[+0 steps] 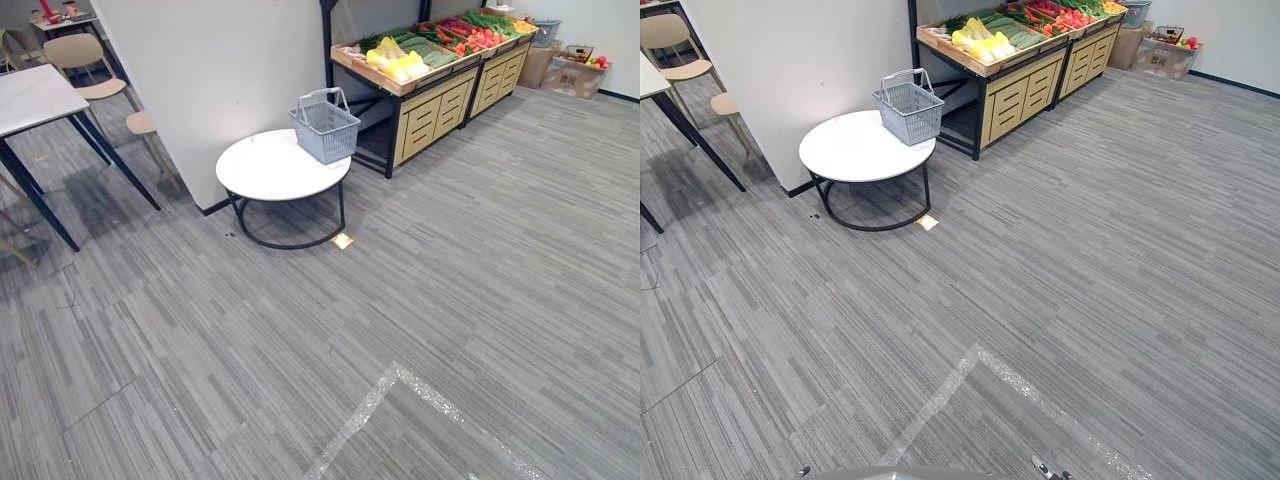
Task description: Pick vegetable in the basket
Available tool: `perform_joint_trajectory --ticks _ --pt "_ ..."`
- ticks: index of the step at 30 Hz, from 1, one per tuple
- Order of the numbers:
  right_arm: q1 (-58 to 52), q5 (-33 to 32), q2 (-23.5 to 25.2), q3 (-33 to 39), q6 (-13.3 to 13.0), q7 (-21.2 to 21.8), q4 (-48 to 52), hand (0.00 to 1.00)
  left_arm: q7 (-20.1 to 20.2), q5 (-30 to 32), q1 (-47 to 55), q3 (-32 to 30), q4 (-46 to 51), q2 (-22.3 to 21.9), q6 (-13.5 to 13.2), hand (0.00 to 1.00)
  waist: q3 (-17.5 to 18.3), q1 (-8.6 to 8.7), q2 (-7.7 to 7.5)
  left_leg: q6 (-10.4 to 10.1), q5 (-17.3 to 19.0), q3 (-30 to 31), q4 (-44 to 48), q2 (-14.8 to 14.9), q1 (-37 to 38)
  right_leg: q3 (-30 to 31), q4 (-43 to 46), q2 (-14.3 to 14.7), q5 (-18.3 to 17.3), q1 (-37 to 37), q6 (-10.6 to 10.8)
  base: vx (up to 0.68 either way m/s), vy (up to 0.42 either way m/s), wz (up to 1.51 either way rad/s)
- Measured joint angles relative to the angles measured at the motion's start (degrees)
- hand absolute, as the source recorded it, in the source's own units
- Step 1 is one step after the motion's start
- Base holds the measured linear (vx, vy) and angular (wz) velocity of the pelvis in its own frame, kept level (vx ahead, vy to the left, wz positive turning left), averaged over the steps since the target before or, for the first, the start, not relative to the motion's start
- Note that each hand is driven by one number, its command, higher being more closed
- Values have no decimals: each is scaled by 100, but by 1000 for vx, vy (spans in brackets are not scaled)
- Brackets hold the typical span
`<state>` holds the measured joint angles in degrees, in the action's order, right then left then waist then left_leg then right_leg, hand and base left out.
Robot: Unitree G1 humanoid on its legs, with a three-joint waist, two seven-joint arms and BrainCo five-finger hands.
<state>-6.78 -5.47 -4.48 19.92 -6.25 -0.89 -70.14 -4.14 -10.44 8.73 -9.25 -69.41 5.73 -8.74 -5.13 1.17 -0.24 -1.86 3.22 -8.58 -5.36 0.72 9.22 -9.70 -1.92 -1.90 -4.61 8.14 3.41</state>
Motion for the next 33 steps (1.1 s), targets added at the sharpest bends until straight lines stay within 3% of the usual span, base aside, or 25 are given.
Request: perform_joint_trajectory --ticks 33 --pt "101 288 35 185 65 35 -54 0 165 284 -55 58 -26 80 56 0 -144 23 -40 8 -19 1 -39 0 -8 -66 -44 2 6 15 6 -5 -5 0"
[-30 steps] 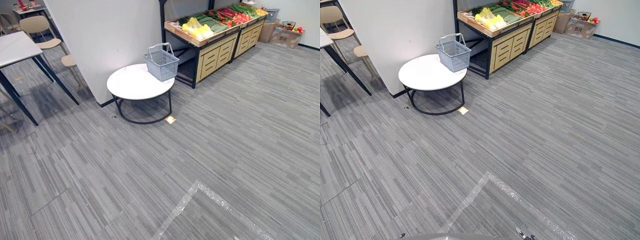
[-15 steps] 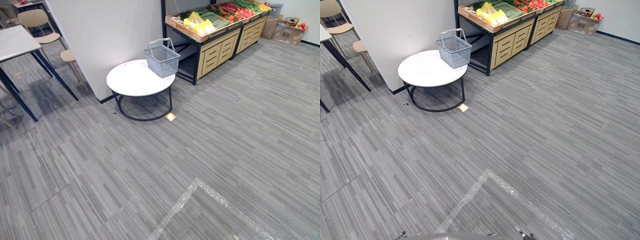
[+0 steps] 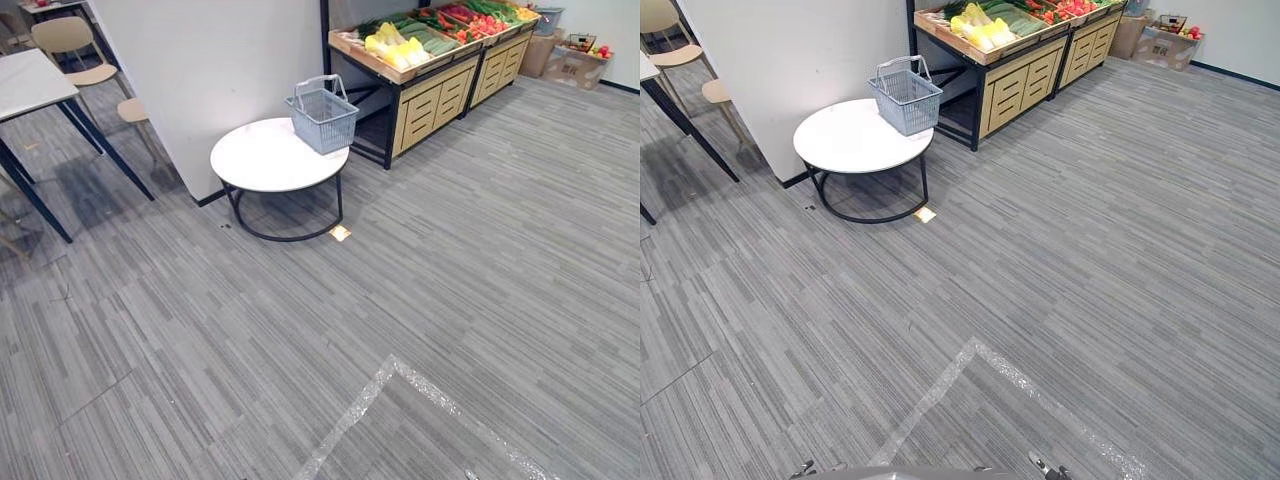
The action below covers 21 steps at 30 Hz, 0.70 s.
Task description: Pick vegetable in the basket
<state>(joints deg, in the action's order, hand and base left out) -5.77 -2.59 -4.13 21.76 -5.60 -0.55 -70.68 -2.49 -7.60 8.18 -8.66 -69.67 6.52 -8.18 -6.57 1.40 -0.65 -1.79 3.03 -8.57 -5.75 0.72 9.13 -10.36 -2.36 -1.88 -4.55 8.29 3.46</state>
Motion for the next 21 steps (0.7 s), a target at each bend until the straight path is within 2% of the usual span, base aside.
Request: perform_joint_trajectory --ticks 11,13,14,16,18,20,21 --pt "5 0 -25 -148 0 0 1 0 18 2 -20 161 -4 53 -1 0 -23 2 -37 -3 3 -9 0 1 -62 -6 -60 6 12 -30 13 0 0 0" --pt "64 -2 -61 -198 1 31 1 0 10 2 -89 170 -37 48 6 0 -48 -6 11 -2 -4 -47 29 31 -131 11 113 17 4 -199 10 -1 -4 -11" --pt "117 -5 -82 -211 6 32 1 0 -3 -1 -118 176 -32 47 4 0 -86 -5 53 -20 -23 -87 30 58 -193 11 316 24 -30 -366 -9 -35 -20 -27" --pt "288 -21 -36 -235 6 23 12 0 -107 -23 -230 172 17 121 3 0 -282 -4 -50 -59 -91 -177 31 69 -374 24 855 -14 -224 -832 -72 -61 -26 -26" --pt "337 -32 -2 -229 5 16 14 0 -149 -52 -281 158 22 158 5 0 -366 8 -118 -64 -106 -188 31 64 -412 20 1040 -35 -342 -959 -142 -39 -40 -5" --pt "309 -88 -11 -226 0 10 14 0 -166 -98 -301 70 32 149 4 0 -397 5 -140 -175 79 -180 269 78 -466 -32 1258 -67 -548 -975 -196 -20 -75 11" --pt "289 -96 -12 -263 -1 -1 17 0 -166 -117 -308 -22 84 140 4 0 -414 -8 -153 -202 349 -162 809 128 -715 -37 1356 -91 -685 -1006 -253 -17 -124 19"
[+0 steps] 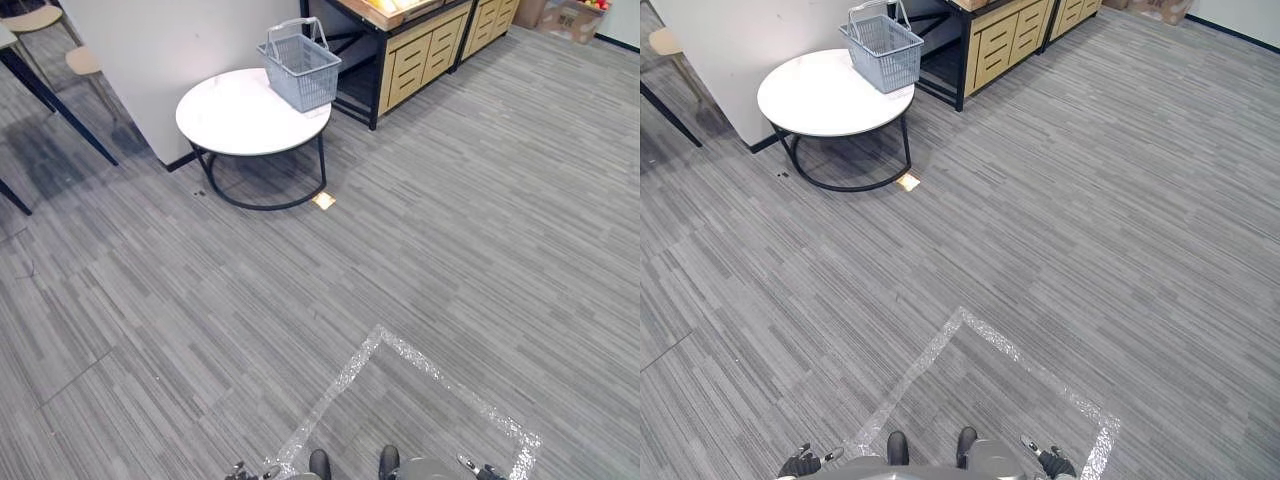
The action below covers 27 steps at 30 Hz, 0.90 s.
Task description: Pick vegetable in the basket
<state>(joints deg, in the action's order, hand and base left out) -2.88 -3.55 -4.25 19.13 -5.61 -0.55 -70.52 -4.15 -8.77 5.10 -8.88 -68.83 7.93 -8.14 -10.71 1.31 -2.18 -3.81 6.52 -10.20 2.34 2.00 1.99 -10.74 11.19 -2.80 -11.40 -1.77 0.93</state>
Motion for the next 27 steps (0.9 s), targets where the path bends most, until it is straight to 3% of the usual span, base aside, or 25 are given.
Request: perform_joint_trajectory --ticks 1,3,5,6,8,10,11,14,15,16,17,18,20,21,22,23,25,26,27 --pt "-26 -94 -40 -123 -16 -6 39 0 4 -10 12 -189 127 -61 -10 0 -61 -34 90 -113 563 -45 1470 295 -612 -72 65 115 -136 87 -96 -11 -134 25" --pt "-30 -110 -42 -167 -55 -14 40 0 26 -64 -25 -441 230 -106 -6 0 -178 -15 103 72 480 -41 3323 606 -1386 -218 85 190 -237 287 -201 33 -95 30" --pt "-66 -112 -32 -174 -77 -21 109 0 20 -294 -11 -630 317 -206 -11 0 -305 -162 66 80 386 -20 4363 731 -1872 -215 94 205 -377 563 -223 100 -58 12" --pt "-69 -115 -37 -173 -76 -22 114 0 21 -398 2 -617 317 -231 -7 0 -309 -188 77 49 427 -2 4378 714 -2010 -214 88 171 -431 640 -217 235 -23 5" --pt "-5 -138 -88 -178 -78 -22 200 0 19 -452 33 -601 319 -297 -8 0 -307 -280 118 53 427 -1 3574 520 -2307 -150 -18 84 -486 767 -196 271 33 -10" --pt "143 -143 -126 -243 -80 -27 216 0 18 -451 92 -592 344 -332 -15 0 -296 -329 149 72 42 -4 2051 295 -2396 -48 -192 -24 -519 814 -135 314 101 -34" --pt "245 -142 -179 -379 -85 -40 280 0 13 -444 164 -569 341 -420 -13 0 -282 -374 263 53 -475 3 779 272 -2403 97 -369 -23 -572 913 -46 388 153 -45" --pt "282 -139 -154 -605 -98 -55 464 0 -4 -434 226 -754 344 -526 -13 0 -210 -507 390 83 -975 -1 123 383 -2601 395 -455 -37 -860 1131 148 497 243 -56" --pt "293 -138 1 -593 -99 -56 434 0 2 -387 258 -819 351 -484 -16 0 -114 -631 241 258 -1450 -108 408 229 -2568 522 -522 -315 -978 1252 94 599 251 -62" --pt "367 -136 165 -578 -104 -29 385 0 -8 -378 272 -858 351 -412 -57 0 -20 -672 13 468 -1284 -213 687 73 -2613 820 -304 -510 -889 1165 15 618 217 -50" --pt "368 -136 250 -568 -135 -21 412 0 -7 -369 270 -856 348 -370 -62 0 34 -616 -58 592 -1131 -232 828 -16 -2633 965 -93 -586 -784 1076 -1 639 199 -15" --pt "372 -131 346 -493 -194 -5 391 0 -2 -339 264 -867 341 -307 -50 0 106 -519 -170 737 -931 -307 1130 -129 -2558 1191 514 -755 -527 944 237 668 208 13" --pt "361 -89 332 -353 -199 7 249 0 6 -328 249 -888 337 -271 -46 0 119 -492 -242 814 -500 -346 1322 -236 -2113 1425 1819 -763 203 645 275 725 245 -1" --pt "295 -86 276 -339 -202 24 229 0 6 -284 274 -889 348 -261 -44 0 116 -479 -248 814 -159 -344 1202 -285 -1572 1409 2844 -791 1270 336 474 766 267 -14" --pt "210 -100 276 -347 -213 39 232 0 13 -164 320 -853 376 -201 -45 0 91 -439 -282 850 25 -351 966 -390 -1004 1339 3921 -940 2067 -5 770 757 262 -9" --pt "186 -104 278 -340 -222 54 267 0 12 -152 324 -790 388 -158 -38 0 87 -406 -310 877 96 -340 893 -451 -767 1241 4465 -1048 2006 -225 737 608 171 5" --pt "169 -89 207 -372 -249 111 474 0 6 -113 242 -612 385 -101 -12 0 64 -250 -275 971 231 -275 542 -518 155 734 5684 -1190 1274 -1030 354 550 116 7" --pt "175 -90 192 -369 -275 117 511 0 8 -117 207 -539 388 -92 -9 0 37 -250 -232 962 238 -246 412 -509 399 578 5699 -1188 1030 -1177 276 524 75 8" --pt "177 -92 141 -282 -310 114 561 0 3 -117 113 -443 387 -110 -7 0 9 -206 -160 938 259 -134 179 -472 813 220 5441 -1176 539 -1427 178 620 24 28"
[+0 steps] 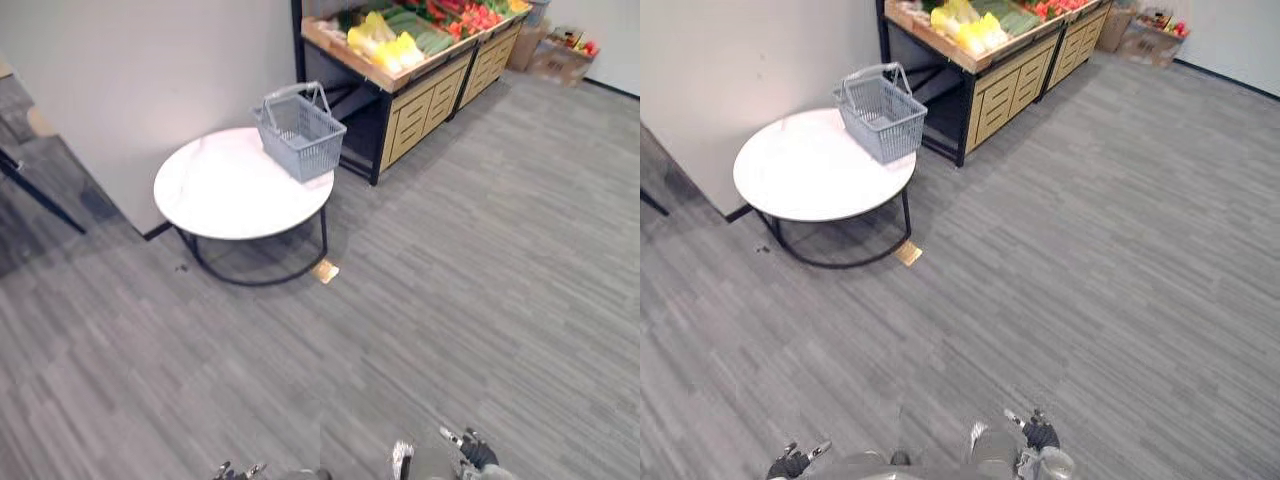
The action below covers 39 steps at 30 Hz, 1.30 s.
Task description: Pick vegetable in the basket
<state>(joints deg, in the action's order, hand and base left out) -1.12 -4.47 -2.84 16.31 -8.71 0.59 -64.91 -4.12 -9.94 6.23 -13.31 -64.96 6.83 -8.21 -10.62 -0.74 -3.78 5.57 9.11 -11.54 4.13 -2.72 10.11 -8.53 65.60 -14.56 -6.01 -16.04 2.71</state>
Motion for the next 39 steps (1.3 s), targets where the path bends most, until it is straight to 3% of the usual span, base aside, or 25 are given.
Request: perform_joint_trajectory --ticks 1,4,7,10,11,12,13,14,15,16,17,19,20,23,24,26,27,28,30,32,34,35,36,37,39 --pt "4 -1 -62 103 -9 -2 5 0 -3 0 -111 -2 14 -60 -5 0 -23 80 65 12 115 58 -53 70 257 -325 -566 38 -257 -214 -43 513 5 42" --pt "-81 -6 -112 200 12 -16 -9 0 -21 -12 -300 -50 79 -215 -11 0 -63 206 158 -59 438 227 -57 226 581 -577 -2390 115 -230 -581 -19 497 -91 60" --pt "-385 -6 -34 416 77 -22 -41 0 -50 -26 -389 -75 164 -466 -62 0 -54 234 195 -370 916 631 -62 434 904 120 -5075 262 347 -759 253 565 -221 81" --pt "-541 2 -54 480 114 -36 -116 0 -58 -40 -283 -418 165 -636 -84 0 -21 231 289 -455 1170 1047 348 726 1106 305 -4484 377 810 -882 277 643 -348 52" --pt "-520 10 -153 507 113 -39 -118 0 -58 -46 -155 -555 163 -788 -86 0 47 213 567 -558 1050 1089 1209 1055 840 140 -4043 572 560 -854 138 784 -439 20" --pt "-505 16 -193 539 116 -34 -110 0 -55 -71 -130 -645 168 -854 -113 0 86 212 665 -541 918 1099 1765 1211 567 14 -3959 645 413 -817 113 771 -443 27" --pt "-465 68 -225 570 121 -27 -101 0 -39 -88 -164 -773 159 -904 -114 0 82 232 767 -533 245 1157 3036 1419 -46 -199 -3852 740 102 -603 14 639 -355 30" --pt "-477 132 -239 566 125 -26 -86 0 -27 -103 -185 -839 162 -914 -113 0 75 241 794 -577 -326 1187 3609 1530 -330 -289 -3864 794 -20 -433 -38 653 -335 32" --pt "-473 201 -251 543 130 -32 -71 0 2 -126 -193 -908 143 -912 -112 0 24 183 740 -769 -1116 1139 4607 1795 -784 -381 -3998 936 -193 -32 -170 646 -287 7" --pt "-421 210 -255 489 129 -56 -69 0 36 -167 -209 -902 154 -848 -116 0 15 136 737 -692 -811 773 5498 2035 -1159 -384 -4191 1056 -312 401 -261 627 -265 -5" --pt "-404 219 -289 404 128 -61 -89 0 52 -228 -214 -893 155 -808 -115 0 -18 126 683 -677 -617 585 5773 2079 -1300 -385 -4302 1074 -345 642 -290 571 -223 -8" --pt "-391 217 -273 262 127 -91 -76 0 63 -256 -226 -887 257 -696 -122 0 -46 61 533 -689 -113 31 5982 1955 -1933 -386 -4954 1035 -481 1514 -279 518 -161 5" --pt "-392 216 -288 231 130 -99 -83 0 65 -267 -232 -875 287 -693 -122 0 -49 50 535 -711 -22 -39 5903 1917 -2122 -408 -5055 1025 -511 1637 -261 447 -79 14" --pt "-381 215 -287 239 232 -142 -128 0 63 -283 -283 -708 363 -609 -134 0 -78 -5 503 -732 352 -633 4464 1629 -2736 -532 -5418 852 -656 2180 -81 386 17 16" --pt "-390 215 -288 230 237 -146 -120 0 43 -276 -281 -662 389 -606 -134 0 -80 -29 497 -720 338 -940 3600 1492 -2792 -580 -5567 761 -737 2387 5 384 101 21" --pt "-423 207 -339 111 236 -146 -117 0 5 -271 -252 -535 384 -607 -133 0 -53 -44 536 -741 -39 -1049 1903 1178 -2752 -654 -5776 695 -906 2685 119 517 194 16" --pt "-438 200 -410 -16 239 -147 -129 0 -2 -285 -208 -506 329 -588 -129 0 -32 -136 602 -581 -683 -975 1123 1094 -2684 -591 -5889 751 -1025 2857 221 602 252 -12" --pt "-374 187 -373 -144 237 -143 -130 0 -1 -266 -171 -496 270 -460 -121 0 51 -230 472 -332 -905 -1043 1042 911 -2566 -399 -5992 662 -1100 2949 99 529 206 -17" --pt "-212 182 -244 -277 194 -126 -125 0 -1 -225 -176 -497 124 -294 -113 0 120 -184 219 -218 -679 -1111 1063 724 -2603 -24 -5864 536 -851 2830 46 462 165 0" --pt "-150 182 -226 -322 162 -112 -129 0 1 -225 -165 -509 -52 -230 -91 0 140 -180 163 -44 -546 -1124 1080 611 -2385 322 -4999 420 -626 2567 347 479 205 13" --pt "-109 192 -213 -331 108 -88 -133 0 1 -226 -54 -497 -148 -218 -11 0 132 -194 149 -92 -275 -1148 951 547 -1916 588 -3318 289 -163 2012 1099 462 173 -2" --pt "-98 177 -146 -305 70 -55 -114 0 5 -226 44 -466 -185 -215 15 0 112 -163 181 -117 -150 -1109 840 513 -1515 801 -2045 289 202 1542 1406 426 114 3" --pt "-87 176 -153 -311 13 -30 -83 0 4 -227 114 -436 -224 -196 23 0 92 -84 214 -132 -94 -984 666 434 -1094 724 -1130 248 180 1216 1375 404 99 21" --pt "-93 178 -165 -326 -2 -29 -66 0 2 -228 117 -430 -228 -190 36 0 95 -67 208 -141 -90 -930 547 405 -879 608 -881 226 153 1104 1331 429 68 55" --pt "-100 178 -183 -322 -10 -27 -54 0 2 -232 48 -393 -203 -166 46 0 92 -59 198 -154 -94 -726 206 348 -351 79 -896 69 -209 795 848 394 -1 74"
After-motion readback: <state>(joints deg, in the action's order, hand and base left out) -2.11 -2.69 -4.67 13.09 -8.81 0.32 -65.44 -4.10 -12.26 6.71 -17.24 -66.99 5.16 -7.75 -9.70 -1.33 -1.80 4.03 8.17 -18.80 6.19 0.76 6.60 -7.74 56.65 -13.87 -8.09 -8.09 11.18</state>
